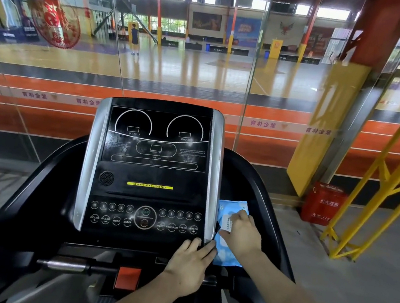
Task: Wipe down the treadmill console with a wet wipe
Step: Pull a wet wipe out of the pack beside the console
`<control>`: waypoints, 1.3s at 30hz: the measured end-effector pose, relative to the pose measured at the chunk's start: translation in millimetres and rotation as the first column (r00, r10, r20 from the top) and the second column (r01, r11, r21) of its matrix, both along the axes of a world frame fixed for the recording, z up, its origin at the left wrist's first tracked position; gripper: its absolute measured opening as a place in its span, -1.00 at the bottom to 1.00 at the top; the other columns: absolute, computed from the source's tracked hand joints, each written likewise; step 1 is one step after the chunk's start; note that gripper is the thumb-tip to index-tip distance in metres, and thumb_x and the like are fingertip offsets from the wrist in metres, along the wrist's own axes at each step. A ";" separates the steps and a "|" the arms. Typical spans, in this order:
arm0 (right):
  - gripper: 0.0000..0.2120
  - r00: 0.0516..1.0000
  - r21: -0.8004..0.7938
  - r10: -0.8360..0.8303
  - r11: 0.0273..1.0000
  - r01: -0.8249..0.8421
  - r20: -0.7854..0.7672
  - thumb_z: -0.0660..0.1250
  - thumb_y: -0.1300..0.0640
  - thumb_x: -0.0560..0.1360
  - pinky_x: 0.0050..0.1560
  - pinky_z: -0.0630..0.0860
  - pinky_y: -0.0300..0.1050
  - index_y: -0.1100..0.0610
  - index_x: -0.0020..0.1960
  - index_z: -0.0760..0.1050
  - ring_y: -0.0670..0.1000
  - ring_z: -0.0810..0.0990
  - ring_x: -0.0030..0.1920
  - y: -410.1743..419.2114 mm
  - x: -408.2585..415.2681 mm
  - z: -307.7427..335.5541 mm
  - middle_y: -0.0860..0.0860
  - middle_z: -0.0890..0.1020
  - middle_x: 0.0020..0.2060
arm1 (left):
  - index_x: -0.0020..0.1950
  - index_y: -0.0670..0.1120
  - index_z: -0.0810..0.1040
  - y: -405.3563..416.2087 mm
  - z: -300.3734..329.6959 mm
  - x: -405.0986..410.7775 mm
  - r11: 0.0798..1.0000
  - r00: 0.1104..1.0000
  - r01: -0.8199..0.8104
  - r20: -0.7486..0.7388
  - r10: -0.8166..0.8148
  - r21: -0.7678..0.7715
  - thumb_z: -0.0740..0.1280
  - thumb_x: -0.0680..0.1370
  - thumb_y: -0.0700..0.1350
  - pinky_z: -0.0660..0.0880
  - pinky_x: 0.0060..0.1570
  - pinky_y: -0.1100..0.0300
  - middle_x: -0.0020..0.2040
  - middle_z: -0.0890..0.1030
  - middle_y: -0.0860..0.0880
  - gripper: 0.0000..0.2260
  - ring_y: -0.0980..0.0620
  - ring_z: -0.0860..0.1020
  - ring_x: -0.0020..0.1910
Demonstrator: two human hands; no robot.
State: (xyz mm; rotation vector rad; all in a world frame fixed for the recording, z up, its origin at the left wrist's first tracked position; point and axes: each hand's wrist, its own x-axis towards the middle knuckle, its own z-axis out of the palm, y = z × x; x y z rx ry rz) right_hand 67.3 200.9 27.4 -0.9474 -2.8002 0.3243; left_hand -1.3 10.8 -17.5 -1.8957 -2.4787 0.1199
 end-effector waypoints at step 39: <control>-0.81 0.935 0.187 0.354 0.918 -0.350 0.015 0.33 0.11 0.58 -0.04 0.60 -0.05 0.14 0.13 0.64 -0.01 0.54 0.20 38.1 36.7 -13.9 -0.04 0.63 0.10 | 0.69 -0.03 0.00 27.6 9.4 5.7 0.999 0.999 -0.034 -0.011 0.034 -0.016 0.20 0.63 -0.07 0.16 0.50 -0.09 0.71 -0.06 -0.03 -0.34 -0.19 0.14 0.53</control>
